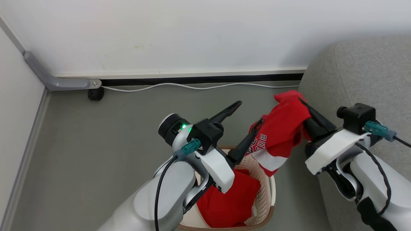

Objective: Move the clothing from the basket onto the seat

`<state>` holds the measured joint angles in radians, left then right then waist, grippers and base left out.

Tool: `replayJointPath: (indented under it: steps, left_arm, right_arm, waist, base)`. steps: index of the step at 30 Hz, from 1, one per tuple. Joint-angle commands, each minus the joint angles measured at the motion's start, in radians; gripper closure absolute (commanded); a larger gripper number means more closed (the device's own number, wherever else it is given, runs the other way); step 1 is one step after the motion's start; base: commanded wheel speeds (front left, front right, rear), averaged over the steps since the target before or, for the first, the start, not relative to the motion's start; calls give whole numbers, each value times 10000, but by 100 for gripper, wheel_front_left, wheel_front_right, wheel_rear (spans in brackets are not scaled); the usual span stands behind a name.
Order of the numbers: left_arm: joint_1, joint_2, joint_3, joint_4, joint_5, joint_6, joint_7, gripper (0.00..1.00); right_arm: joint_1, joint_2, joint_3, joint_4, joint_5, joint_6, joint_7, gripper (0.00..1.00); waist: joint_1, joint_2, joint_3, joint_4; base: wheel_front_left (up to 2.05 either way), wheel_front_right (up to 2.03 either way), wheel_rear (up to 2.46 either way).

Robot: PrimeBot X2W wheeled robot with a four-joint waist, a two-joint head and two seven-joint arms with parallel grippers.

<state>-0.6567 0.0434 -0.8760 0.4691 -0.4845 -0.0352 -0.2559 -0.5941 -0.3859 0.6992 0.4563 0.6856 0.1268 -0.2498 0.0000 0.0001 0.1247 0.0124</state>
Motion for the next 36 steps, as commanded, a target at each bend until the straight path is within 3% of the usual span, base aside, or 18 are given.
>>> replayJointPath:
  steps: [1,12,36]
  left_arm:
    - [-33,68,376,-134,65,-93,-59,0]
    - [407,68,764,201,313,-523,-59,0]
    - [1026,68,1086,224,490,-752,-59,0]
  right_arm:
    - [231,0,-186,-295,-113,39,-120,100]
    - [487,263,-1484,-677,-651,39,-120,100]
    - [1205,502,-2918,-1046,-808,39,-120,100]
  waist:
    - [0,-1,-42,-92]
    - [0,-1,-129,-1405]
    - [0,-1,-522,-5137]
  base:
    - [0,0,0]
    - [0,0,0]
    - [0,0,0]
